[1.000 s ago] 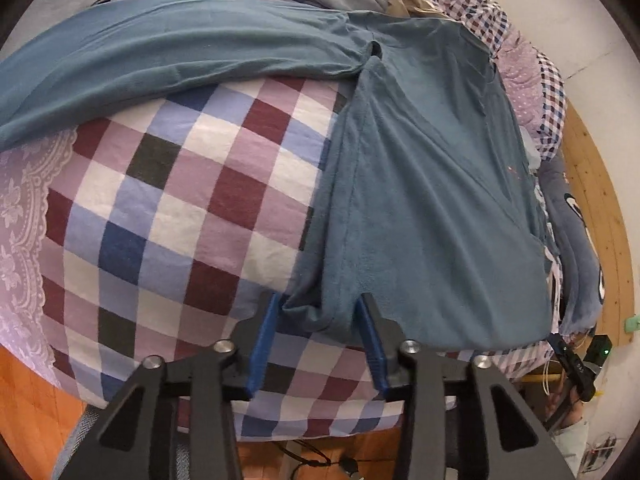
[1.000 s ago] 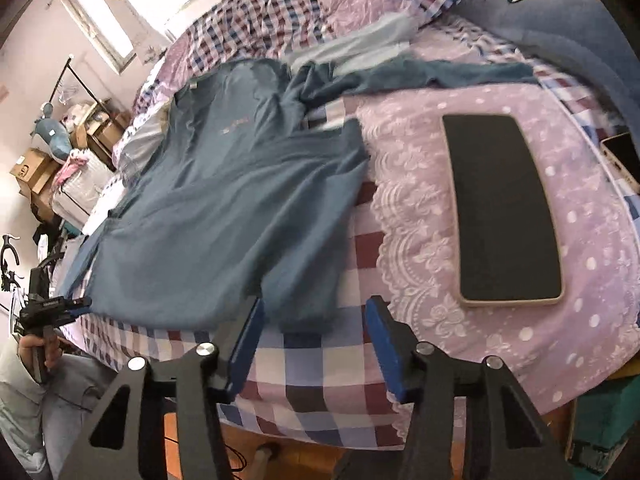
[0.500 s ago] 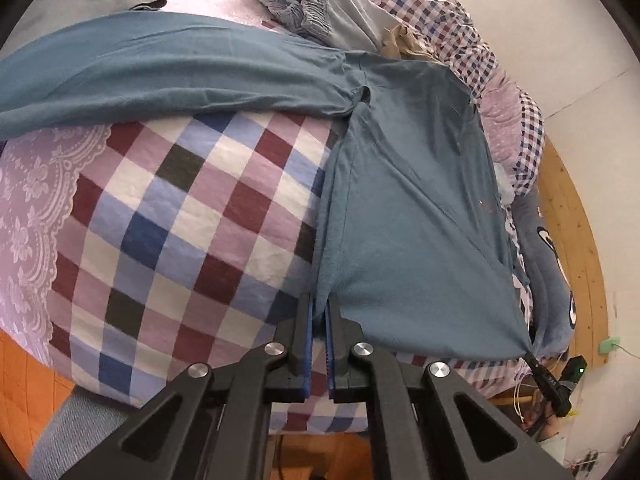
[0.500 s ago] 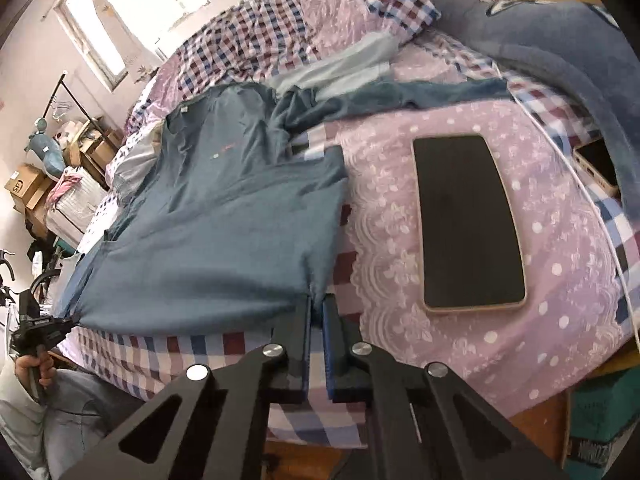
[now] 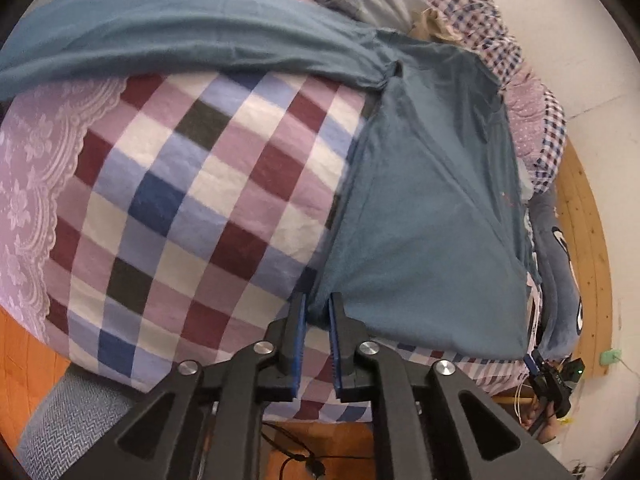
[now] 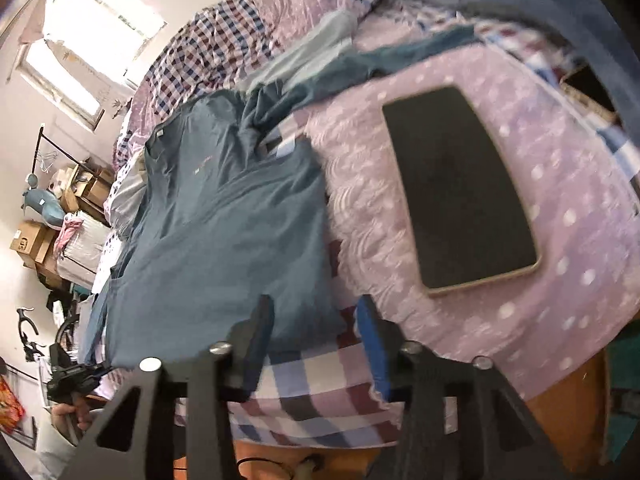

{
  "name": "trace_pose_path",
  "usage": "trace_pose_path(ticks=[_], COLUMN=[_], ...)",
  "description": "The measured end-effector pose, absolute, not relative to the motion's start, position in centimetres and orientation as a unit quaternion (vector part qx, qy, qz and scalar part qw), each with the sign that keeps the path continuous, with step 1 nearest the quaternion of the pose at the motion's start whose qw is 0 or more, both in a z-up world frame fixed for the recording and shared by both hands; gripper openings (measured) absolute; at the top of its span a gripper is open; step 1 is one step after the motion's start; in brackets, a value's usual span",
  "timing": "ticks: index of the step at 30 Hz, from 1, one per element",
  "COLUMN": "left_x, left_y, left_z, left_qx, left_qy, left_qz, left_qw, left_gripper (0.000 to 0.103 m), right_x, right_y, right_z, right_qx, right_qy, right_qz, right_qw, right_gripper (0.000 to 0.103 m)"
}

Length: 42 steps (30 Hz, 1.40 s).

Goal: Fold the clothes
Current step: 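Smooth the folded sweatshirt edge with the left gripper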

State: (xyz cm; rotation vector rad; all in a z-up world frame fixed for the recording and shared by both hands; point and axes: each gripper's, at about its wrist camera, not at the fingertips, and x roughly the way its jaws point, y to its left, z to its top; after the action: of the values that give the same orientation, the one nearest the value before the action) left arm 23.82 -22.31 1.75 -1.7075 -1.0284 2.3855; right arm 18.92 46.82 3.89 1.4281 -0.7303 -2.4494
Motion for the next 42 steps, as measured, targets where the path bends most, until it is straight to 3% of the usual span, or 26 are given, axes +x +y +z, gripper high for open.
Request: trace_pose_path(ticks=[4,7,18,19,20,21,31,33,34,42], left_x=[24.0,24.1,22.3,22.3,22.4,22.5,23.4,23.7,23.8,25.4], left_y=[-22.6,-22.8,-21.5,-21.6,-21.9,-22.0,-22.4,-22.7,-22.7,-23.2], left_z=[1.6,1.9,0.8,0.8,1.0,1.0,2.0,2.2,2.4,4.3], left_qx=[-0.545,-0.533,-0.533,-0.531,-0.527,-0.523,-0.497,-0.49,-0.485,-0.459], left_qy=[-0.346,-0.356,-0.35,-0.351,-0.355,-0.361,-0.372,-0.371,-0.372,-0.369], left_qz=[0.763,0.767,0.77,0.771,0.772,0.772,0.783,0.788,0.791,0.806], left_qw=[0.023,0.029,0.018,0.018,0.015,0.019,0.04,0.042,0.043,0.056], left_gripper=[0.038,0.048,0.048,0.039,0.011,0.005,0.004,0.003,0.003,0.003], right_x=[18.5,18.2,17.2,17.2,17.2,17.2,16.8,16.8,16.8,18.6], right_y=[46.7,46.5,45.5,45.6,45.7,45.7,44.7,44.6,44.5,43.9], right_z=[3.1,2.6,1.5,1.4,1.4,1.4,1.3,1.4,1.5,3.9], right_qx=[0.491,0.494,0.512,0.512,0.512,0.512,0.519,0.524,0.527,0.504], right_qy=[-0.273,-0.286,-0.283,-0.285,-0.287,-0.288,-0.273,-0.254,-0.242,-0.199], right_qz=[-0.82,-0.812,-0.803,-0.802,-0.801,-0.801,-0.8,-0.804,-0.807,-0.835], right_qw=[0.112,0.119,0.118,0.118,0.118,0.119,0.126,0.116,0.11,0.095], right_gripper=[0.048,0.049,0.051,0.051,0.051,0.051,0.049,0.03,0.009,0.006])
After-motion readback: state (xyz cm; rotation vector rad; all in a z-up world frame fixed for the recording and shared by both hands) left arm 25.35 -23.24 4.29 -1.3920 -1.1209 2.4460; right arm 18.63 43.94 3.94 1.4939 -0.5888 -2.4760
